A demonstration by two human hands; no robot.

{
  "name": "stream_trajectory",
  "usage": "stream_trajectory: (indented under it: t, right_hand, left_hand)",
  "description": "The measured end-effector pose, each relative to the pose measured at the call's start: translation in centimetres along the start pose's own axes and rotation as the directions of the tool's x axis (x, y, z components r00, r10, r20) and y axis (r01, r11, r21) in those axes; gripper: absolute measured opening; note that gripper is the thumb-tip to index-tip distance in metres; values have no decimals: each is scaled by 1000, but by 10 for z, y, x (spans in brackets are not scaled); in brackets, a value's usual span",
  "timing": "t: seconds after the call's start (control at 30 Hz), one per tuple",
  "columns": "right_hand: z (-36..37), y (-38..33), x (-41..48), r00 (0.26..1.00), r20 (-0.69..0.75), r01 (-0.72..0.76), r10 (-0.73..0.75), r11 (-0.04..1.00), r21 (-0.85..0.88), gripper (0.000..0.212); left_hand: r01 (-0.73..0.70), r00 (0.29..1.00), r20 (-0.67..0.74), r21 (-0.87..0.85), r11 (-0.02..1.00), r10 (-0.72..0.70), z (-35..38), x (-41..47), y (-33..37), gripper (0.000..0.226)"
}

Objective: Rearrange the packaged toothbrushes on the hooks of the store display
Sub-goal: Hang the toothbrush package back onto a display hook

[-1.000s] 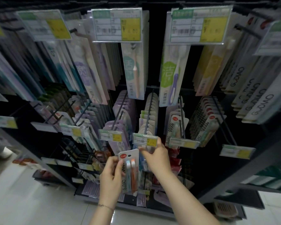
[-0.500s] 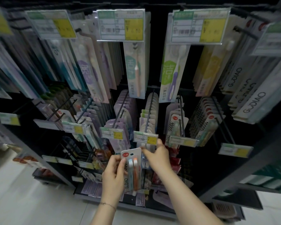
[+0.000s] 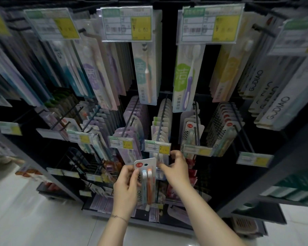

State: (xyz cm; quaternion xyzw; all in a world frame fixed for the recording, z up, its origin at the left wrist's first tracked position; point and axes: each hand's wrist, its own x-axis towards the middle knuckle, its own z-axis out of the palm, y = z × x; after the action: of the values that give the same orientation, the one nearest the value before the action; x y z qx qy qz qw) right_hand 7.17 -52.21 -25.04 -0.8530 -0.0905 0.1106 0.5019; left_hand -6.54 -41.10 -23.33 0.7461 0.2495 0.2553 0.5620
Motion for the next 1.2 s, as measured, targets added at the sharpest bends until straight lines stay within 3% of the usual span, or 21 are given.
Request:
stream_trajectory:
  t: [0.13, 0.33, 0.47, 0.83, 0.97, 1.2]
  right_hand:
    - [-15, 2, -5, 1000, -4, 23, -23, 999, 24, 43]
    - [-47, 11, -11, 1000, -12, 2, -1, 992, 128, 6]
    - [-70, 28, -16, 998, -5, -63, 66, 973, 223, 10]
    - [-130, 58, -28, 988, 114, -136, 109, 953, 272, 25]
    - [-149, 75, -32, 994, 5, -105, 108, 954, 282, 15]
    - [-177, 95, -27, 956, -259, -49, 137, 946, 319, 22]
  left_hand:
    - [-13, 999, 37, -6, 1000, 13, 11, 1, 2, 20]
    - [-62, 992, 106, -24, 998, 64, 36, 0, 9, 19]
    - [-39, 982, 184, -47, 998, 47, 60, -2, 11, 21]
    - [6, 949, 314, -102, 995, 27, 137, -6, 19, 18]
    - [41, 937, 349, -93, 995, -6, 173, -10, 22, 16]
    - [55, 898, 439, -92, 994, -9, 221, -15, 41, 13]
